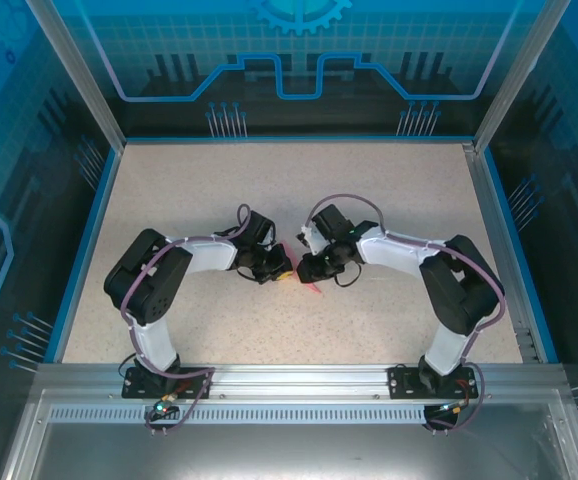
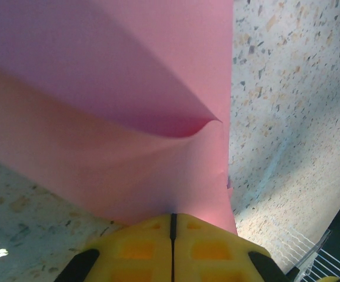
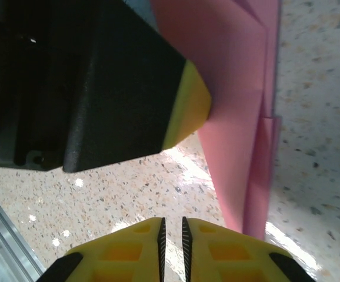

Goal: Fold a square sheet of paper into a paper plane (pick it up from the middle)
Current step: Fold the wing for the fifth time at the center of the table.

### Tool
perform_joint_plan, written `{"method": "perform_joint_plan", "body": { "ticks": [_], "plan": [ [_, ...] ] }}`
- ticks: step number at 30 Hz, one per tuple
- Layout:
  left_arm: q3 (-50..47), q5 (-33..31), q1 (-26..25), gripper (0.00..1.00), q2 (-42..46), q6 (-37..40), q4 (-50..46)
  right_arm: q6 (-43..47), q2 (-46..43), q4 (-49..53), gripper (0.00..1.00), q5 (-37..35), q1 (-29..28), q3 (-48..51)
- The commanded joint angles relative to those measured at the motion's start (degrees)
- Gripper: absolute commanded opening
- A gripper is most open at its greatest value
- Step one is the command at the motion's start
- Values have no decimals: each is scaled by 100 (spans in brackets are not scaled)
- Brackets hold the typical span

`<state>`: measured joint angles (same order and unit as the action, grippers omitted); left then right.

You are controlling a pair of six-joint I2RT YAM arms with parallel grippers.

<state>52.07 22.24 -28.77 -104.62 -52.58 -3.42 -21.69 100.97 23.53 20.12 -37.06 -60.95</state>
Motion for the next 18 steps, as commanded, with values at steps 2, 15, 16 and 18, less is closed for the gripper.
{"method": "perform_joint_plan", "body": {
  "ticks": [2, 15, 16, 18],
  "plan": [
    [-39, -539, 11, 7, -296, -5, -690, -143, 313, 238, 16, -12, -61, -143],
    [-39, -598, 4, 7, -322, -16, -740, -94, 533, 451, 15, -154, 94, 6],
    [-39, -605, 10, 7, -331, -10, -739, -84, 541, 443, 15, -116, 107, 35],
    [-39, -611, 11, 7, -332, -15, -748, -64, 563, 416, 15, -30, 146, 89]
  ]
}}
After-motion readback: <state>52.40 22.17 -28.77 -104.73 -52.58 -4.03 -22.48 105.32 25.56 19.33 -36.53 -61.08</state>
